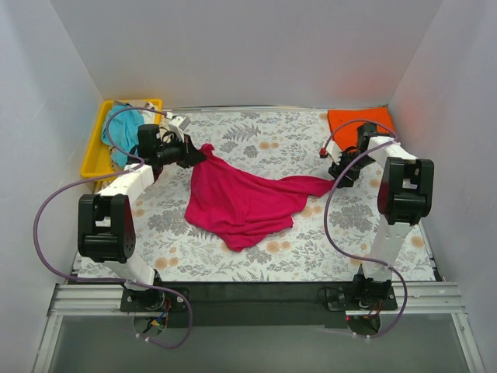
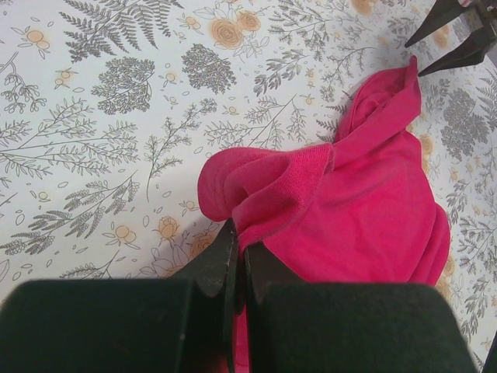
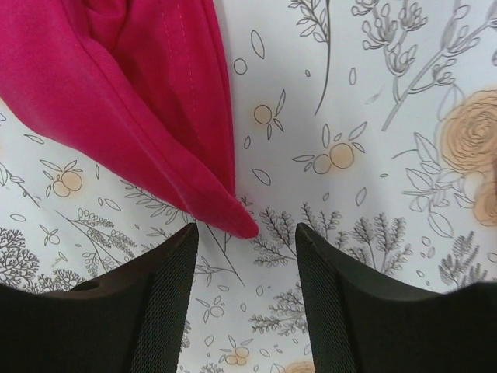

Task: Fold and stack the t-shirts
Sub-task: Flatten the tshirt out

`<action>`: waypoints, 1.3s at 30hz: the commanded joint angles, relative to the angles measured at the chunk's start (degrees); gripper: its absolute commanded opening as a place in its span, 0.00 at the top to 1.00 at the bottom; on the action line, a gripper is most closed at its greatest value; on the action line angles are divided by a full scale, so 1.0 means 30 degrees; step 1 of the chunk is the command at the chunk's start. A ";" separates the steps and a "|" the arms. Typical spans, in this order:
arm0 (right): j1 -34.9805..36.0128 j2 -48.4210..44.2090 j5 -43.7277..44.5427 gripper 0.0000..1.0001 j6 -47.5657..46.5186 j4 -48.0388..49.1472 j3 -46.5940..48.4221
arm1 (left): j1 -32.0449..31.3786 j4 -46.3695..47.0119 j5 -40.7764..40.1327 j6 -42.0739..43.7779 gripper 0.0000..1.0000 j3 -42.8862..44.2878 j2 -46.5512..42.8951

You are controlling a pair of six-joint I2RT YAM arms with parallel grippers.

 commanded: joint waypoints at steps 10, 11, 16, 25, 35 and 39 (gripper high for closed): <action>0.0130 -0.0975 -0.0213 0.99 0.0007 -0.0572 0.0362 | 0.0131 0.0092 -0.0567 -0.0062 1.00 0.0901 -0.0415; 0.0101 -0.1329 -0.0097 0.99 0.0036 -0.0601 0.0275 | 0.0160 -0.0402 -0.0596 -0.0120 1.00 0.1075 -0.0533; -0.0016 -0.4229 0.0226 0.99 0.1029 -0.0543 0.1033 | 0.0424 -0.0699 -0.1588 -0.0531 1.00 0.2364 -0.1410; -0.0104 -0.6780 0.1893 0.99 0.6361 0.0160 0.6803 | 0.0688 -0.0788 -0.3378 -0.0677 1.00 0.6696 -0.2758; -0.0104 -0.8859 0.5174 0.99 0.8999 0.0716 1.0526 | 0.0717 -0.0114 -0.4024 -0.0677 1.00 0.8227 -0.5365; -0.0104 -1.0704 0.5821 0.99 0.9498 0.1214 1.0353 | 0.0717 -0.0114 -0.4024 -0.0677 1.00 0.7613 -0.7531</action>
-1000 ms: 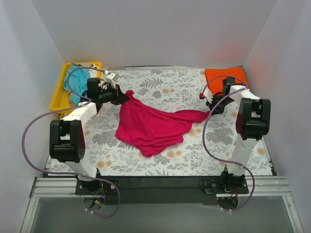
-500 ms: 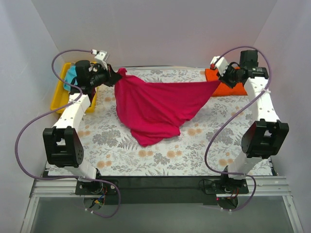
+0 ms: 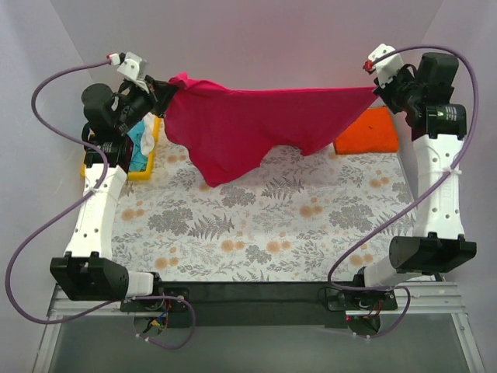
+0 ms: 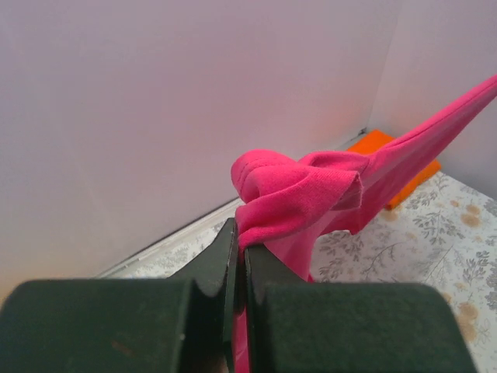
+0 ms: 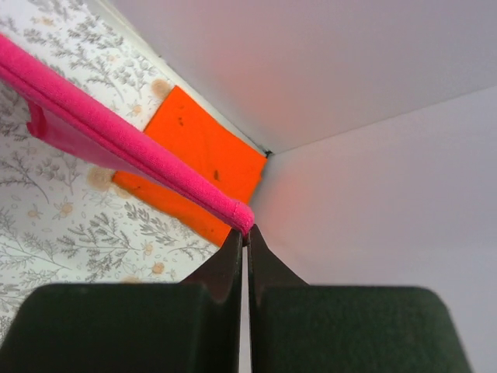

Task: Fold and stack the t-shirts
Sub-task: Flatten the tshirt out

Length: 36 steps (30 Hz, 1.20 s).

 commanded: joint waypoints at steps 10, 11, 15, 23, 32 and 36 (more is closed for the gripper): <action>-0.0126 -0.9028 0.2585 0.99 0.1803 0.2299 -0.1816 | 0.0163 -0.1315 0.0044 -0.0146 1.00 -0.2615 -1.0607; -0.0126 -0.9643 0.2644 0.99 0.1803 0.2590 -0.2082 | 0.0163 -0.1926 -0.0043 -0.0176 1.00 -0.2588 -1.1286; -0.0126 -1.2484 0.3113 0.99 0.1628 0.3324 -0.3138 | 0.0163 -0.3891 -0.0688 -0.0001 1.00 -0.1887 -1.3428; -0.0126 -1.2495 0.3525 0.99 0.1627 0.3882 -0.2260 | 0.0163 -0.6908 -0.0922 0.0176 1.00 0.2473 -1.2882; -0.0126 -1.0180 0.0274 0.99 0.1979 0.4671 -0.6736 | 0.0163 -0.7910 -0.1395 0.0790 1.00 -0.1674 -1.0533; 0.0107 -0.9709 -0.0811 0.99 0.1862 0.6572 -1.2056 | 0.0163 -0.6127 -0.0747 0.0500 1.00 -0.5537 -0.9595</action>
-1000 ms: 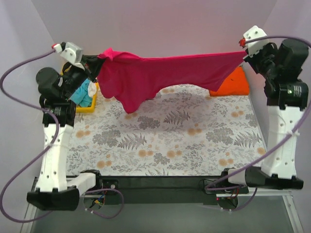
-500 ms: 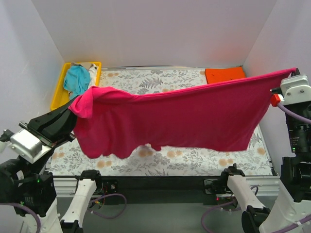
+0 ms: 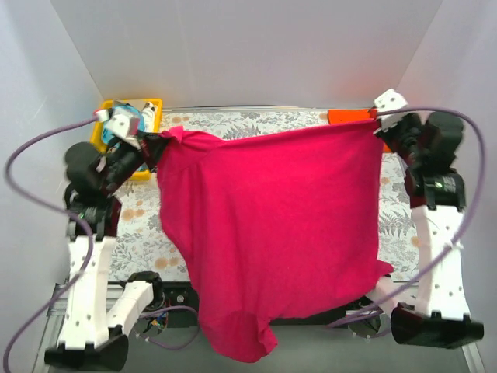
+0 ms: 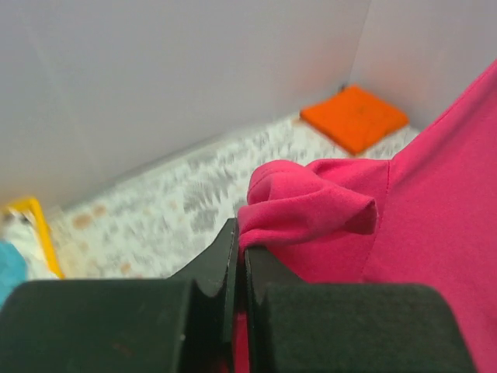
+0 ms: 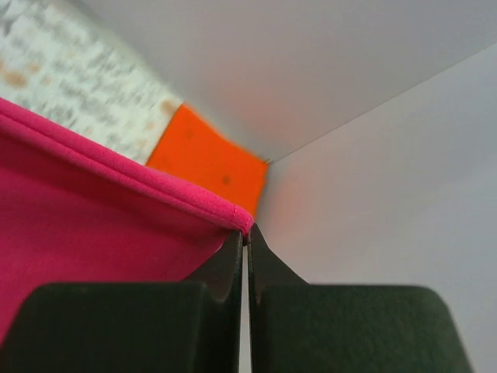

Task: Fold and stack the t-shirts
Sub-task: Flatten the tshirt out

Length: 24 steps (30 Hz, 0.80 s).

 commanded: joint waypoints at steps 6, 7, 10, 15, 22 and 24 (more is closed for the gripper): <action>0.2185 0.3540 0.0109 0.99 -0.0700 0.5595 -0.7515 | 0.0105 0.5200 -0.0164 0.0207 1.00 -0.6077 0.5255; 0.2362 0.4242 0.0227 0.99 -0.0526 0.6239 -0.7779 | 0.0105 0.5849 -0.0310 0.0149 1.00 -0.6253 0.6134; 0.2920 0.7696 0.1339 0.99 0.0204 0.8729 -0.6938 | 0.0105 0.7612 -0.1452 -0.0055 1.00 -0.5381 1.1079; 0.3155 1.5108 0.3007 0.99 0.1320 0.9471 -0.2399 | 0.0076 0.7209 -0.1600 -0.0875 0.97 0.0444 2.0151; 0.3155 1.9368 0.4945 0.42 0.3165 0.7275 0.2851 | 0.0163 0.5651 -0.3261 -0.1548 0.54 0.7335 2.5390; 0.3155 1.8784 0.4655 0.40 0.3458 0.6804 0.2795 | 0.0164 0.5622 -0.4029 -0.1930 0.51 0.7923 2.5421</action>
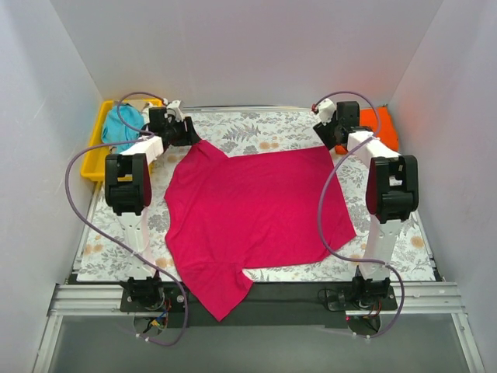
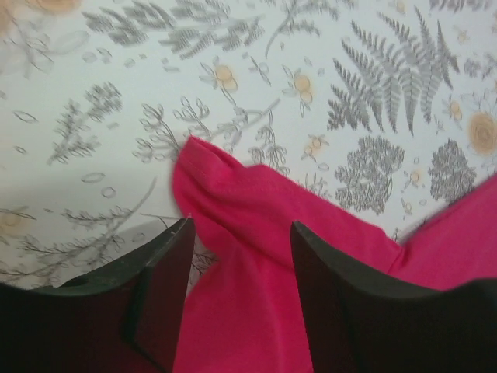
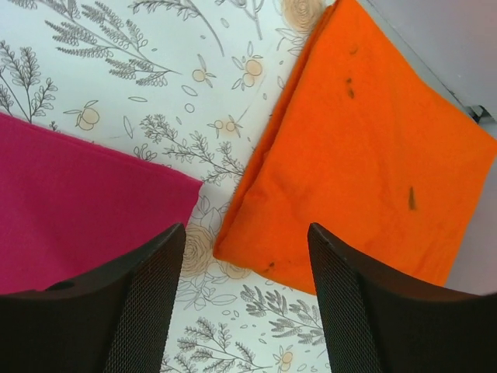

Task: Fold and stack the t-shirts
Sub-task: Flatten the tshirt out

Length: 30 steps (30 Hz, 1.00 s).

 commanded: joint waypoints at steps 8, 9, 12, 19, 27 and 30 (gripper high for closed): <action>0.0000 -0.7469 -0.3593 0.43 -0.0328 -0.6064 -0.2394 | 0.0801 -0.2327 -0.1126 0.1026 0.47 -0.2774 -0.7311; 0.0029 -0.7821 -0.4001 0.48 -0.0706 -0.6711 -0.3036 | 0.0830 -0.2420 -0.1094 0.1202 0.54 -0.3592 -0.7839; 0.0030 -0.7914 -0.4385 0.55 -0.0216 -0.6893 -0.4038 | 0.0801 -0.2448 -0.1737 0.0943 0.62 -0.2991 -0.6476; 0.0118 -0.4898 -0.4503 0.67 0.0285 -0.7216 -0.4067 | 0.0743 -0.1631 0.0195 -0.0173 0.56 -0.1489 -0.2689; 0.0088 -0.3636 -0.4417 0.67 0.0521 -0.7128 -0.4069 | 0.0684 -0.1366 -0.0186 -0.0496 0.55 -0.1111 -0.0933; 0.0118 -0.3313 -0.4211 0.67 0.0521 -0.7157 -0.3980 | 0.0713 -0.1366 -0.0010 -0.0555 0.58 -0.0731 -0.0376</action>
